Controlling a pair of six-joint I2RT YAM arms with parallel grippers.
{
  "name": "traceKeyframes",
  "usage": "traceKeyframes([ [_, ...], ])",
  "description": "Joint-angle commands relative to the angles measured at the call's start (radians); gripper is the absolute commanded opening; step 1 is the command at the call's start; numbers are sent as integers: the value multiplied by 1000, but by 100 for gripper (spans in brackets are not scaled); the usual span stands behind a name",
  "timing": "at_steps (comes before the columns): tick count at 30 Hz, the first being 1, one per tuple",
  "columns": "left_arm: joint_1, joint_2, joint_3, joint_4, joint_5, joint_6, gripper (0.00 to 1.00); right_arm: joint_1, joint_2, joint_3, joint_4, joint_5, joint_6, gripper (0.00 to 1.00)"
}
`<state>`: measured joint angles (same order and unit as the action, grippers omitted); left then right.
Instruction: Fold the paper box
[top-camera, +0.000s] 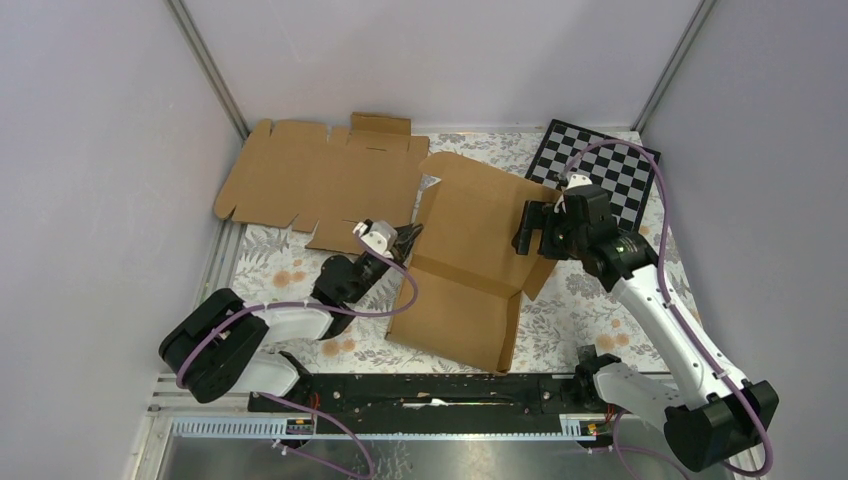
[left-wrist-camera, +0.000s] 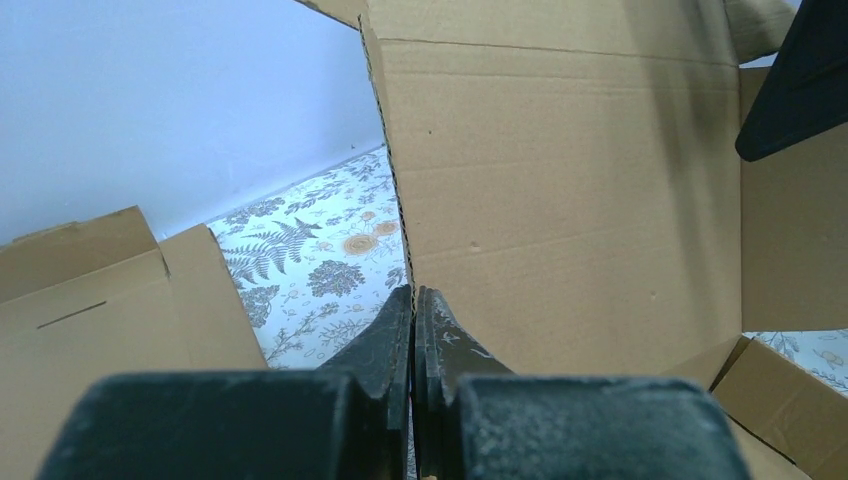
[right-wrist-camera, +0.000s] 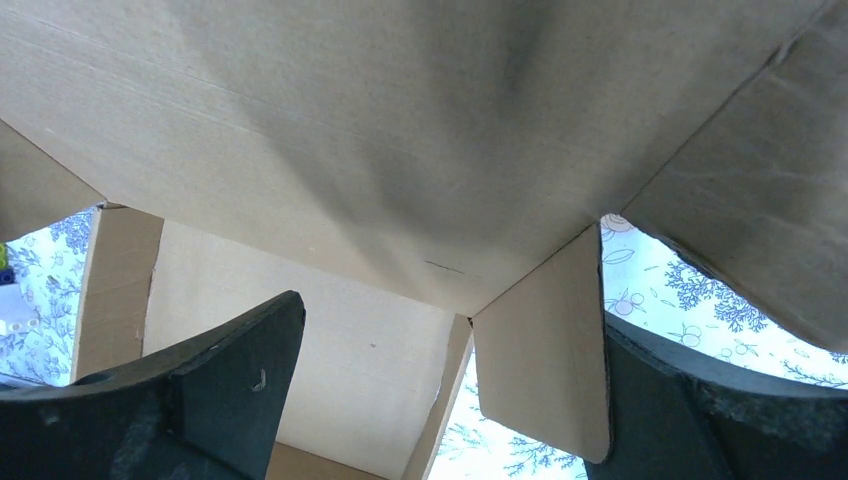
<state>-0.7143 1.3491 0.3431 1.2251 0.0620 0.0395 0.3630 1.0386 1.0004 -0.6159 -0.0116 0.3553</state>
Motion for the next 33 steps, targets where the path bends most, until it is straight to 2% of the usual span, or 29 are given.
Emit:
traceKeyframes([
  [1,-8,-32,-20,93,69,-22,0,11,-19,20,-4,7,-17,99],
  [4,-7,-39,-27,107,65,-27,0,11,1,59,-40,7,-28,99],
  [9,-7,-41,-38,113,51,-22,0,11,14,112,-110,119,-36,98],
  [10,-7,-41,-41,117,49,-21,0,11,16,121,-125,137,-39,95],
  [17,-8,-34,-48,131,42,-16,0,11,5,150,-163,179,-31,60],
  [21,-8,-35,-47,132,38,-16,0,11,21,152,-164,156,-41,46],
  [27,-8,-42,-37,105,54,-37,0,11,35,144,-155,158,-72,5],
  [28,-8,-49,-32,86,63,-68,4,10,30,147,-154,169,-89,0],
  [33,-8,-118,-32,-10,77,-143,26,11,-34,134,-105,226,-142,0],
])
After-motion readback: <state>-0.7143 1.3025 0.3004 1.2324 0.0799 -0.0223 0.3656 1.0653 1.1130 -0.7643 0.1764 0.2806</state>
